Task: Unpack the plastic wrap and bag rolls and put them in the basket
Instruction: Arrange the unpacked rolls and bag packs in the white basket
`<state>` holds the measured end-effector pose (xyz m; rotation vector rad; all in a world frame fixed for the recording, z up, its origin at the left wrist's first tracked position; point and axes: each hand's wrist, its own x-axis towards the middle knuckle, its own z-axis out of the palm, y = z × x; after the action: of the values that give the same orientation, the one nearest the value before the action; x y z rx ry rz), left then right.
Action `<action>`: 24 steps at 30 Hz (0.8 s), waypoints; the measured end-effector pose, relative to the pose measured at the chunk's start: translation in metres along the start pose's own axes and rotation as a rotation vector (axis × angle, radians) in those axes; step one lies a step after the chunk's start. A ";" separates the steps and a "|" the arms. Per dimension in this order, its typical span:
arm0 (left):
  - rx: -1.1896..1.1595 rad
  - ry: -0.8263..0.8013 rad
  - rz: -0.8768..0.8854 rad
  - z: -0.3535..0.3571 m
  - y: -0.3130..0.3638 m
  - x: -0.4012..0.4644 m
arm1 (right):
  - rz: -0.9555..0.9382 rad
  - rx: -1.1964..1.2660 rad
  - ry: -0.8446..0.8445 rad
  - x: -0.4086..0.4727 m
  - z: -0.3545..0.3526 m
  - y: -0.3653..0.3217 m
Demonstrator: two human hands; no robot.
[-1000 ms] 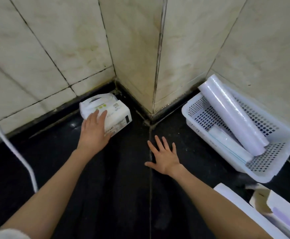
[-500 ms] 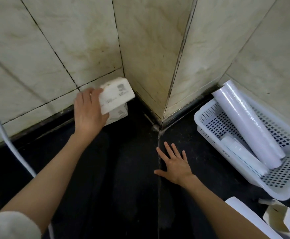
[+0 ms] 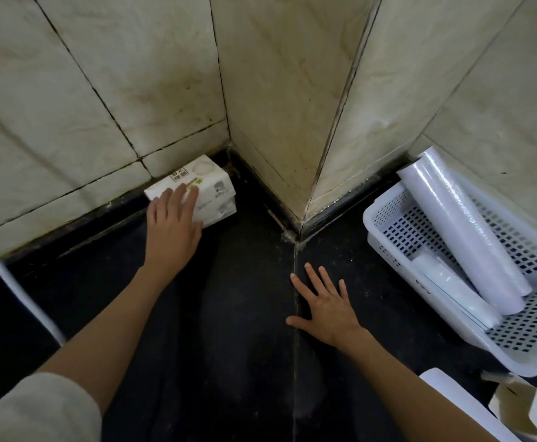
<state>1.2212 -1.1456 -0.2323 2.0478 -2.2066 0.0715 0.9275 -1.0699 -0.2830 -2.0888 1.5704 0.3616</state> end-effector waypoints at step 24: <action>-0.354 -0.026 0.657 -0.056 0.257 0.008 | 0.258 0.330 0.635 -0.109 -0.134 0.150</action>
<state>0.9684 -1.1264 -0.1617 1.1033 -2.5801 -0.2635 0.7405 -1.0840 -0.1511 -1.8305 2.0873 -0.5035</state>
